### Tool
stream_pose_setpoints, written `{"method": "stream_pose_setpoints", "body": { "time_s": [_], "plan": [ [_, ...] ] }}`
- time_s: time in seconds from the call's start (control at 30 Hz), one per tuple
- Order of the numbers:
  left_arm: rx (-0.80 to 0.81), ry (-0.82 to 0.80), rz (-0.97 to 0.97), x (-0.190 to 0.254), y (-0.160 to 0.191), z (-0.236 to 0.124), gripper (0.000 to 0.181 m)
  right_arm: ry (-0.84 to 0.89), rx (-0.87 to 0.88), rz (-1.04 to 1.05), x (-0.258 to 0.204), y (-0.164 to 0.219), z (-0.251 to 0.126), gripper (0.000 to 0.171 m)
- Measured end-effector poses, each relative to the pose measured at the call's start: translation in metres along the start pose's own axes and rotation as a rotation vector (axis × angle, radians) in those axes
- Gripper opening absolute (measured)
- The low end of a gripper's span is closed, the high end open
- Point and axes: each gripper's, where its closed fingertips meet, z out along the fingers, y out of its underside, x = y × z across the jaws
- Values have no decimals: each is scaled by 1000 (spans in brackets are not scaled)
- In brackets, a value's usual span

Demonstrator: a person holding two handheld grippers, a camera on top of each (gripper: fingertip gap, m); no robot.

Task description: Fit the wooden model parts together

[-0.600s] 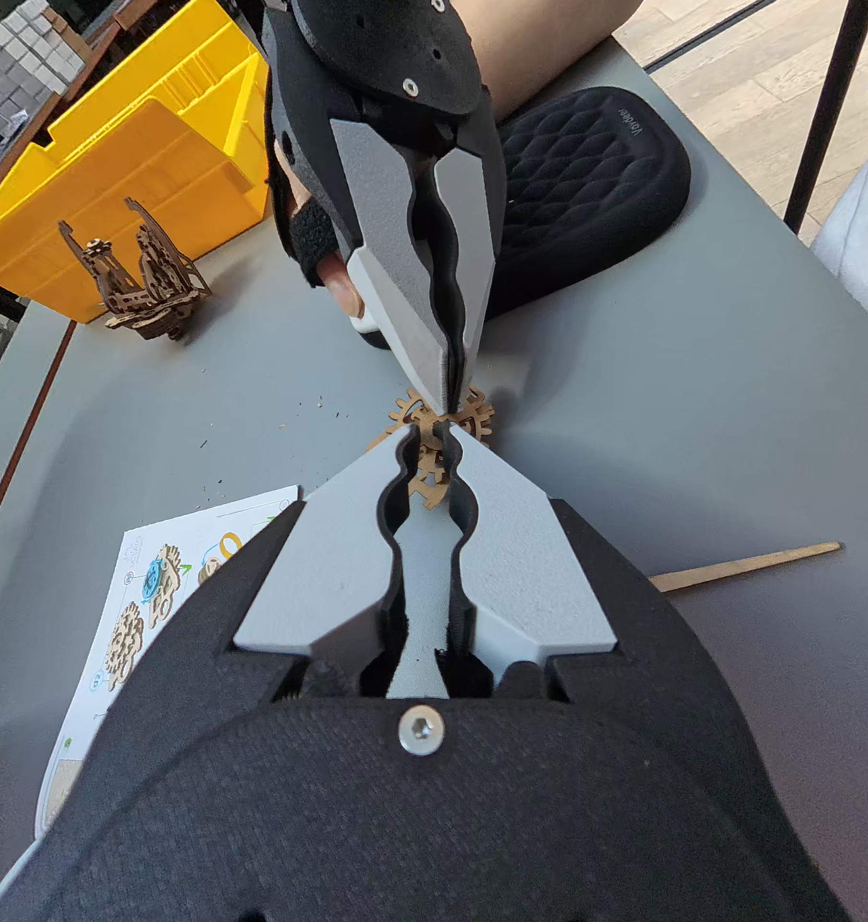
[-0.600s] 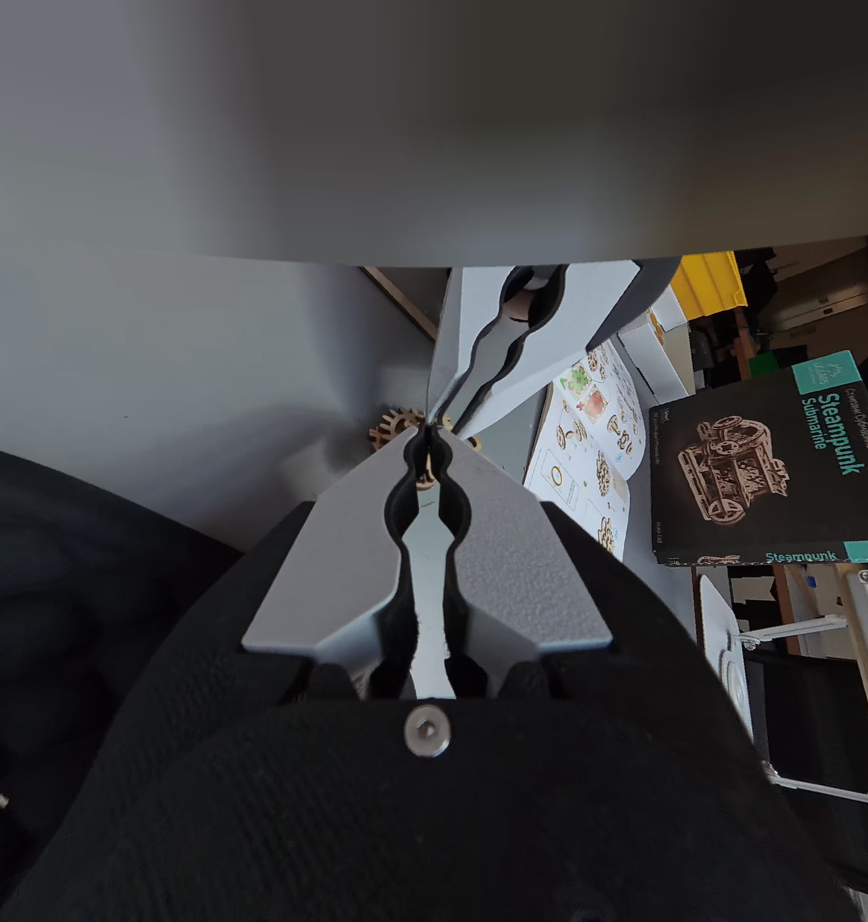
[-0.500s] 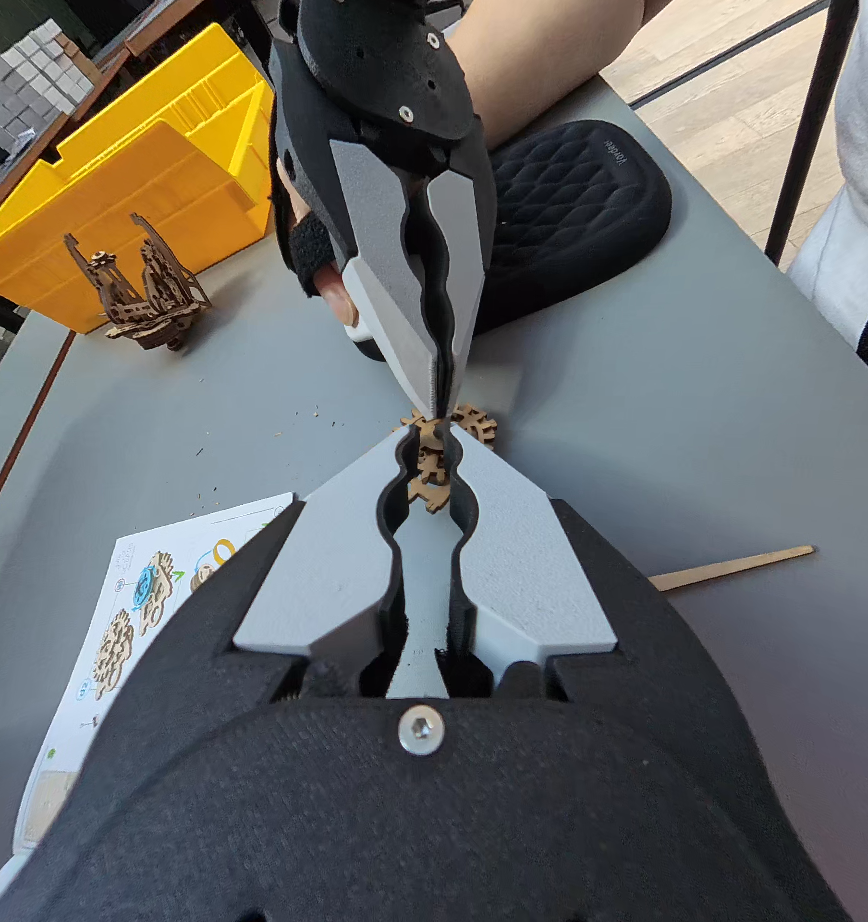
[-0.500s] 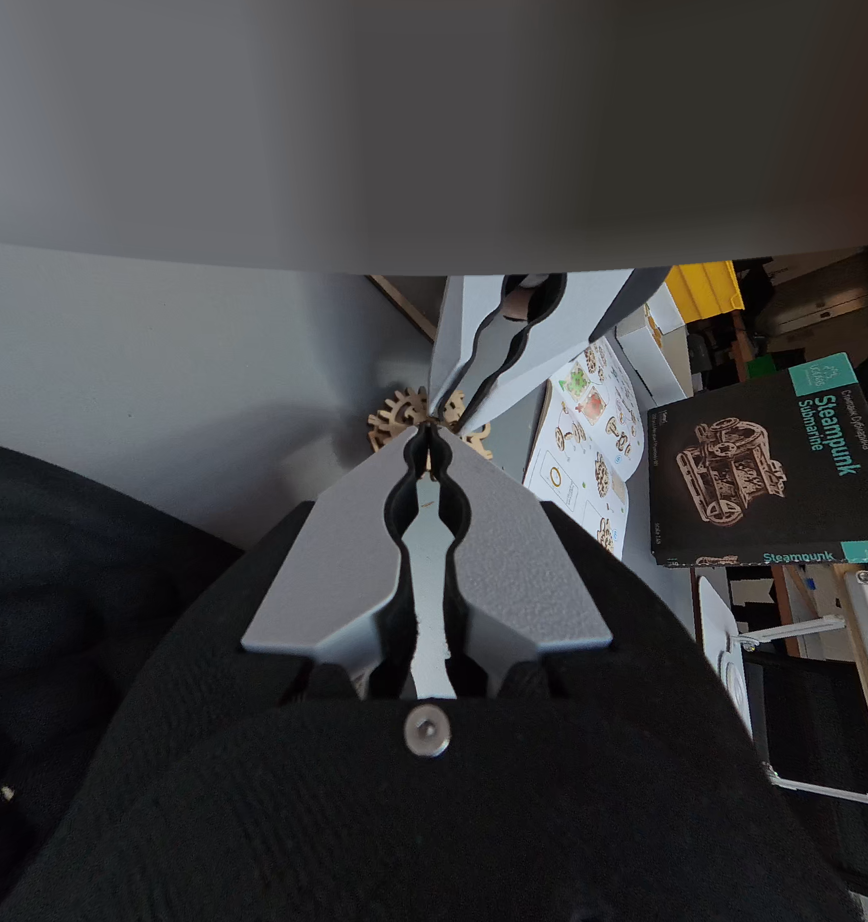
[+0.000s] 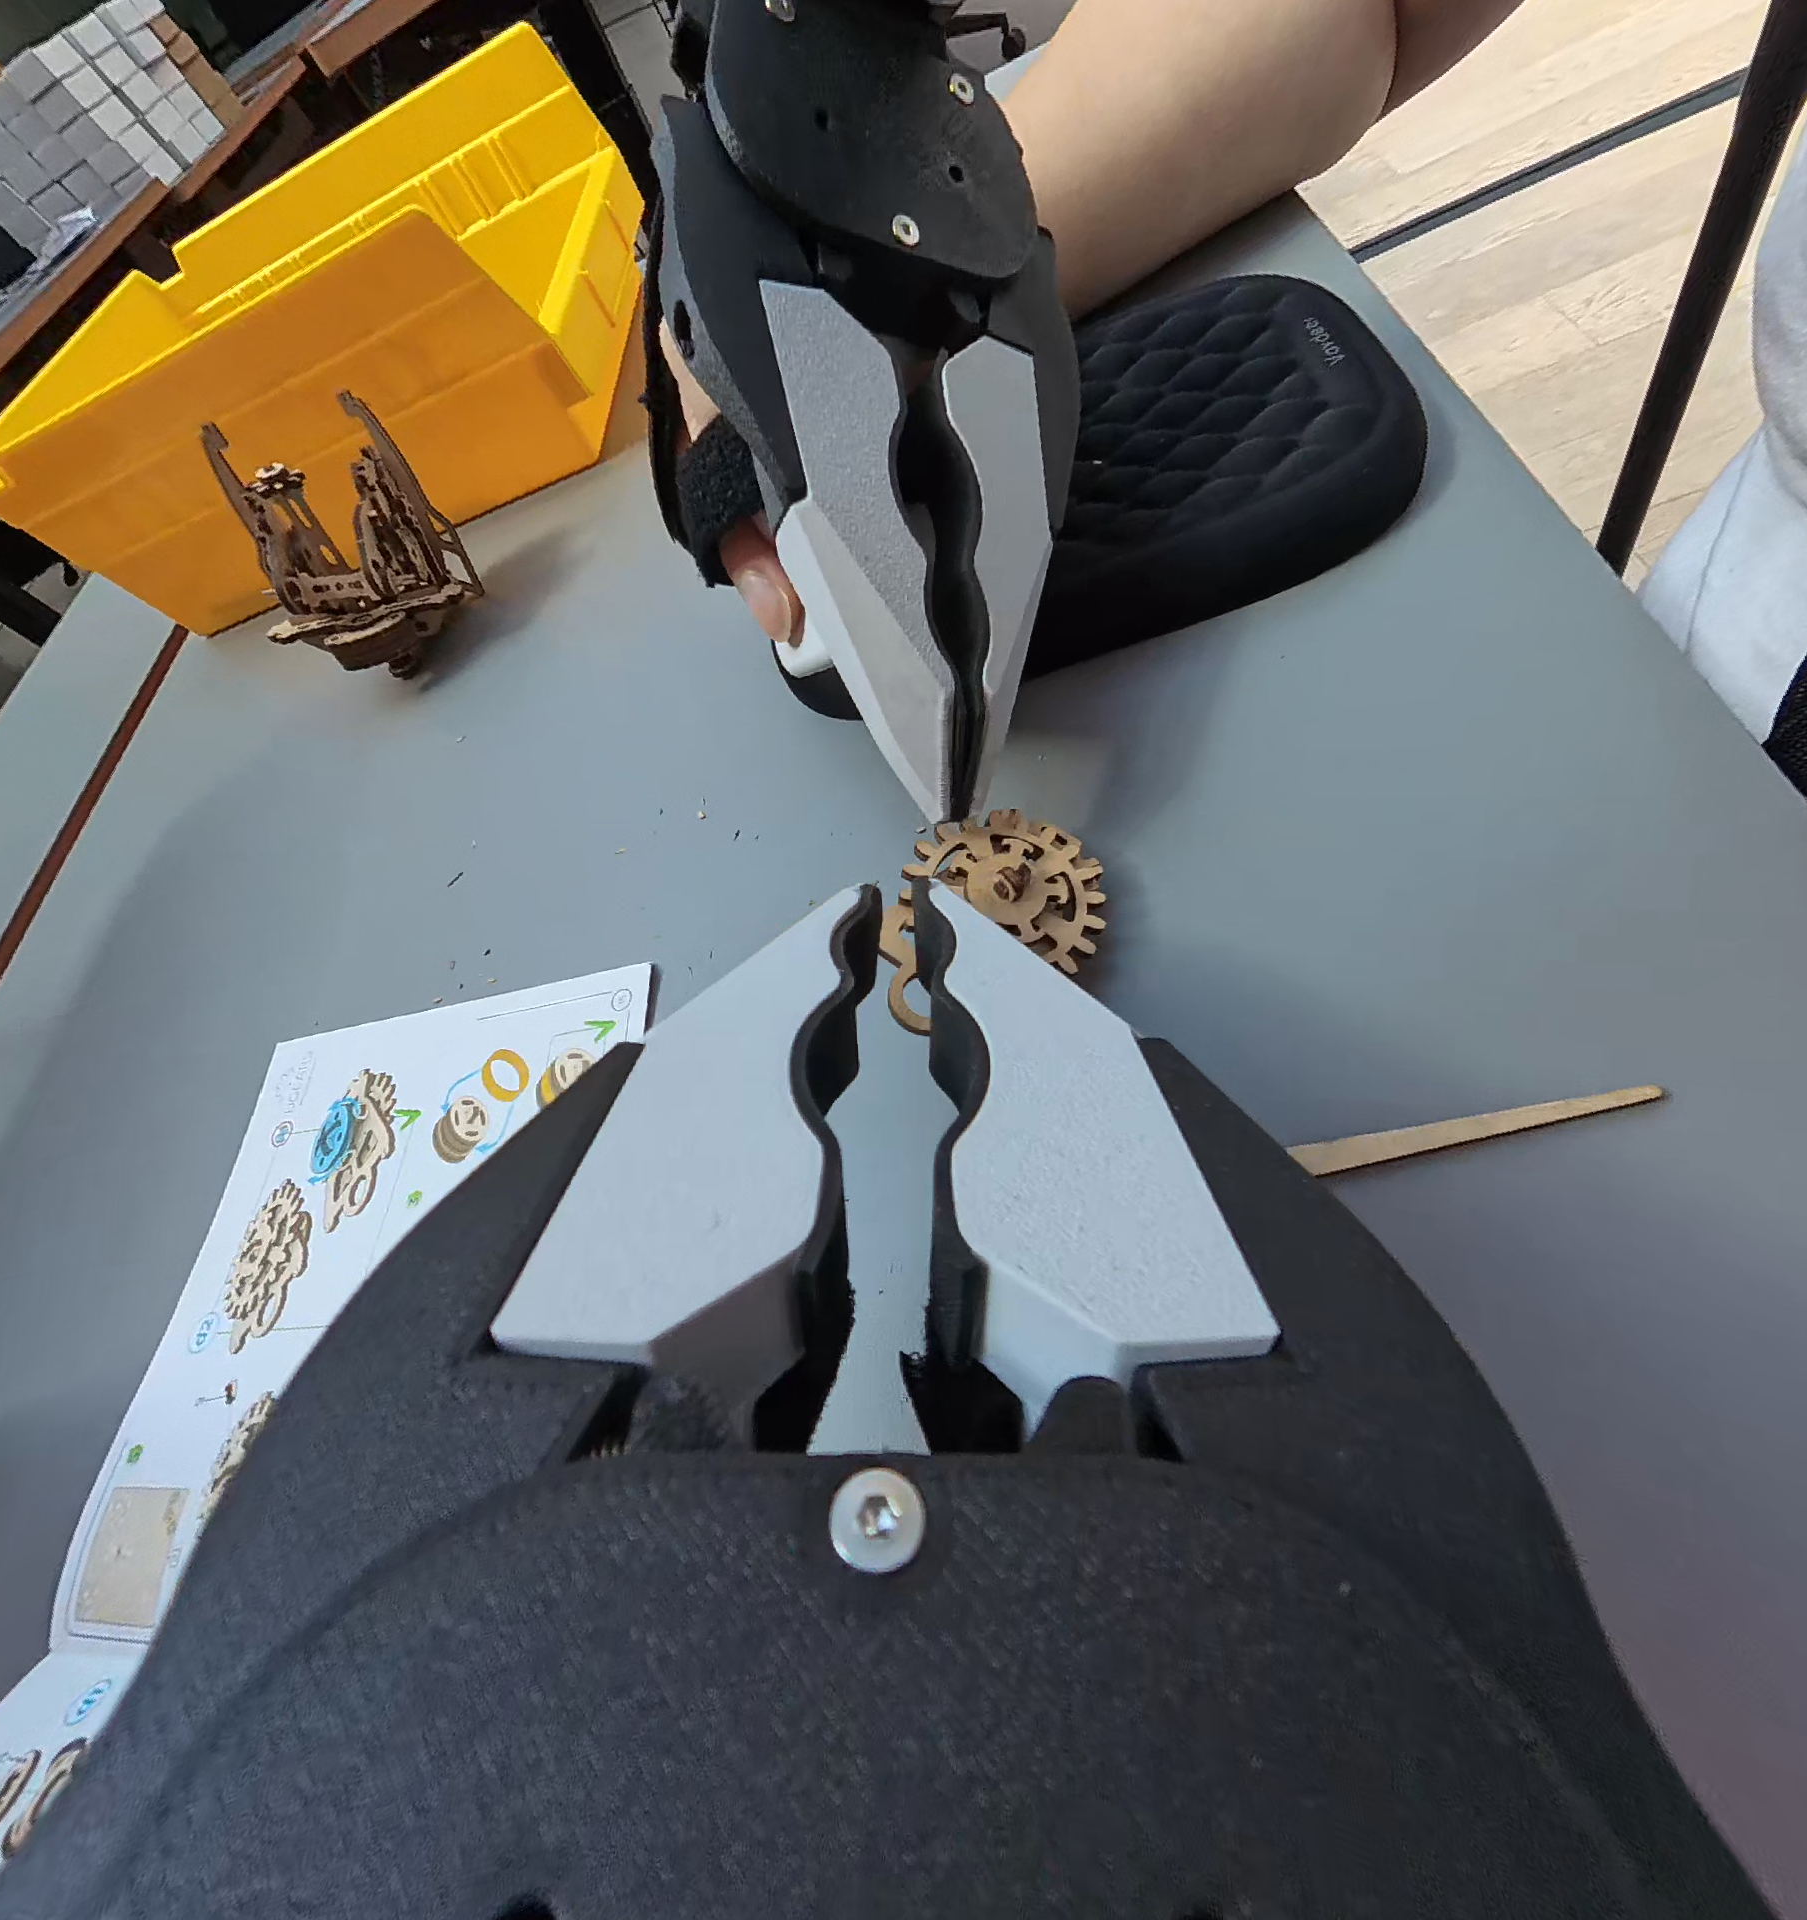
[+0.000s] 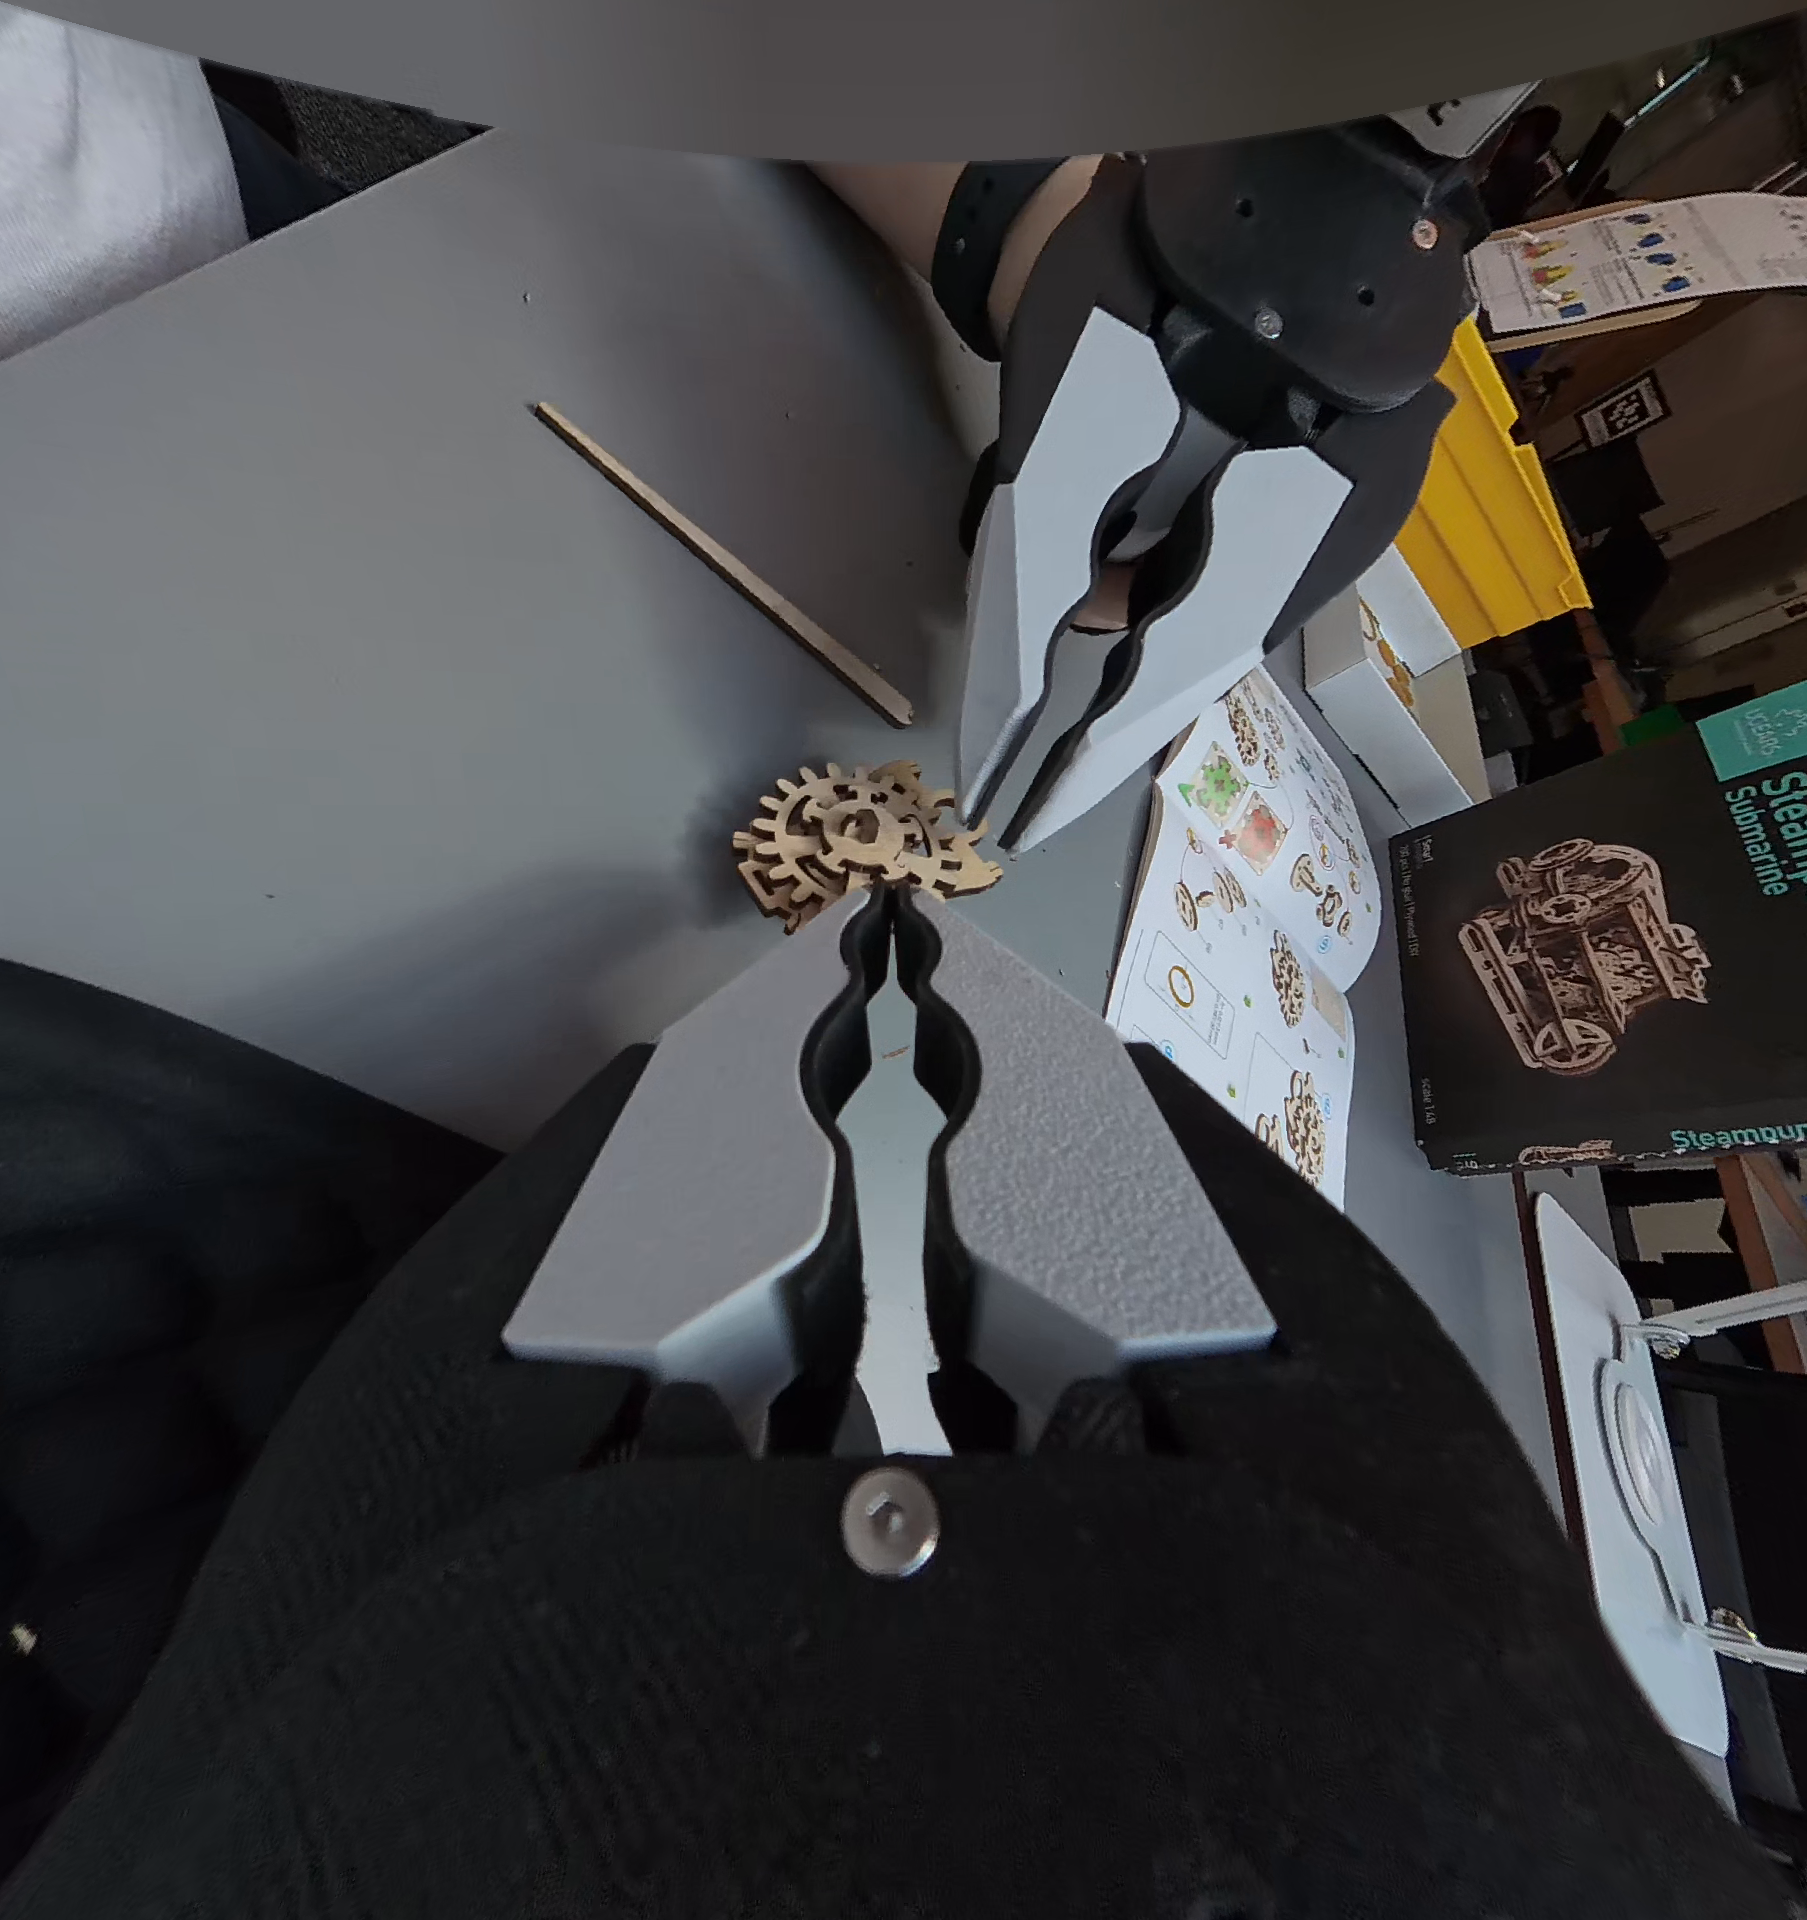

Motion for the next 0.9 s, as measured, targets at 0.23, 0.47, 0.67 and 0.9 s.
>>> {"method": "stream_pose_setpoints", "body": {
  "time_s": [0.23, 0.47, 0.67, 0.9],
  "plan": [
    [36, 31, -39, 2, -5, -2, 2, 6, 75, 75, 7, -11, -4, 5],
    [95, 9, -40, 2, -19, -2, 14, 21, 197, 221, 20, -37, -7, 17],
    [149, -14, -46, -1, -28, -6, 14, 25, 139, 249, 20, -32, 0, 16],
    [192, -60, -41, -8, -34, -9, 13, 54, 135, 285, 27, -30, 0, 4]
  ]
}}
